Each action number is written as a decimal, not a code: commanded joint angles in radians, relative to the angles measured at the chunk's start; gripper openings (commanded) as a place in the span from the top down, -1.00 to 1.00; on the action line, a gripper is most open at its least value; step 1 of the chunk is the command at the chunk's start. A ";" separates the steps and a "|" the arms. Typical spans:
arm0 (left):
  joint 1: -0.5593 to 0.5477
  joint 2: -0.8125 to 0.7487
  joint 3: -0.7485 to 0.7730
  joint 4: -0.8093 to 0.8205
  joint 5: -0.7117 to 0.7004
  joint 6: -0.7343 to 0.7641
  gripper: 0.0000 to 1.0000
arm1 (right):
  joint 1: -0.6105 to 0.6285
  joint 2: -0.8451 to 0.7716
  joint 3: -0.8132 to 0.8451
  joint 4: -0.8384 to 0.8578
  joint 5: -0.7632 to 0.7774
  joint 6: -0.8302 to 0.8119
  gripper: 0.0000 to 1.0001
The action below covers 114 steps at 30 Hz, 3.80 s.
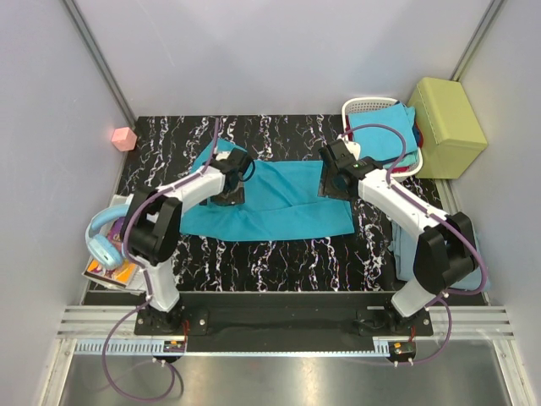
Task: Fold and stack the t-shirts
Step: Fold the flattened tshirt in 1/3 of the way
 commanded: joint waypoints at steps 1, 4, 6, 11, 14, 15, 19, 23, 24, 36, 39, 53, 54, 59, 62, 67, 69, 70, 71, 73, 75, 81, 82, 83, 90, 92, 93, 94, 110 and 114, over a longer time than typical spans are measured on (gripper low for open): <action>-0.014 -0.146 0.040 0.012 -0.038 -0.018 -0.96 | 0.002 -0.004 0.007 0.032 -0.001 -0.002 -0.29; -0.022 -0.233 0.002 0.010 -0.058 -0.021 -0.98 | 0.004 -0.007 0.007 0.035 -0.002 -0.002 -0.29; -0.023 -0.281 -0.041 0.009 -0.050 -0.024 -0.98 | 0.002 -0.004 0.006 0.036 -0.012 0.001 -0.28; -0.039 -0.341 -0.174 0.010 -0.010 -0.068 -0.98 | 0.007 0.022 0.010 0.043 -0.033 0.005 -0.27; -0.056 -0.356 -0.245 0.019 0.016 -0.091 -0.98 | 0.013 0.030 0.019 0.044 -0.036 0.010 -0.27; -0.060 -0.355 -0.259 0.025 0.022 -0.097 -0.98 | 0.013 0.031 0.019 0.041 -0.036 0.008 -0.27; -0.063 -0.338 -0.316 0.064 0.062 -0.099 -0.90 | 0.015 0.031 0.027 0.041 -0.033 0.007 -0.27; -0.062 -0.299 -0.317 0.081 0.108 -0.099 -0.77 | 0.015 0.027 0.025 0.033 -0.028 0.010 -0.26; -0.062 -0.283 -0.317 0.079 0.122 -0.102 -0.75 | 0.015 0.024 0.022 0.030 -0.027 0.010 -0.26; -0.097 -0.203 -0.356 0.073 0.245 -0.133 -0.71 | 0.016 0.082 -0.074 0.033 -0.105 0.079 -0.25; -0.111 -0.206 -0.371 0.073 0.249 -0.140 -0.71 | 0.015 0.094 -0.115 0.033 -0.136 0.116 -0.25; -0.168 -0.230 -0.397 0.065 0.241 -0.163 -0.72 | 0.013 0.087 -0.335 0.044 -0.298 0.263 -0.25; -0.168 -0.232 -0.396 0.064 0.240 -0.162 -0.73 | 0.013 0.080 -0.347 0.044 -0.301 0.268 -0.25; -0.168 -0.241 -0.391 0.053 0.226 -0.162 -0.73 | 0.013 0.019 -0.376 0.058 -0.295 0.260 -0.22; -0.168 -0.241 -0.382 0.045 0.221 -0.156 -0.73 | 0.013 -0.041 -0.314 0.055 -0.230 0.226 -0.22; -0.168 -0.238 -0.369 0.038 0.220 -0.153 -0.73 | 0.013 -0.056 -0.160 0.021 -0.139 0.154 -0.25; -0.168 -0.243 -0.369 0.035 0.218 -0.153 -0.73 | 0.013 -0.027 -0.079 -0.006 -0.113 0.133 -0.27; -0.168 -0.243 -0.371 0.036 0.218 -0.154 -0.73 | 0.015 -0.016 -0.061 -0.011 -0.093 0.118 -0.27; -0.168 -0.244 -0.371 0.036 0.218 -0.154 -0.73 | 0.010 -0.003 -0.033 -0.010 -0.069 0.110 -0.27; -0.168 -0.247 -0.371 0.035 0.221 -0.153 -0.73 | -0.025 0.065 -0.005 -0.022 -0.041 0.102 -0.26; -0.168 -0.255 -0.371 0.033 0.221 -0.153 -0.73 | -0.054 0.134 0.019 -0.029 -0.021 0.111 -0.19; -0.168 -0.289 -0.376 0.021 0.217 -0.148 -0.73 | -0.114 0.234 0.062 -0.032 0.008 0.130 -0.09; -0.168 -0.301 -0.376 0.018 0.215 -0.148 -0.73 | -0.117 0.240 0.065 -0.036 0.010 0.131 -0.08; -0.168 -0.305 -0.377 0.015 0.214 -0.146 -0.73 | -0.119 0.240 0.062 -0.037 0.013 0.133 -0.07; -0.166 -0.321 -0.388 0.013 0.223 -0.136 -0.73 | -0.125 0.251 0.010 -0.040 0.002 0.150 -0.06; -0.166 -0.322 -0.391 0.013 0.226 -0.134 -0.73 | -0.125 0.237 -0.037 -0.039 -0.008 0.169 -0.05; -0.166 -0.322 -0.392 0.015 0.231 -0.134 -0.73 | -0.125 0.216 -0.057 -0.036 -0.018 0.176 -0.04; -0.166 -0.324 -0.392 0.015 0.234 -0.133 -0.73 | -0.122 0.203 -0.101 -0.028 -0.024 0.185 -0.04; -0.172 -0.330 -0.382 0.018 0.261 -0.087 -0.72 | -0.082 0.013 -0.353 -0.045 -0.059 0.280 0.05; -0.183 -0.411 -0.345 -0.013 0.187 -0.091 -0.72 | -0.077 -0.038 -0.289 -0.014 -0.032 0.181 -0.13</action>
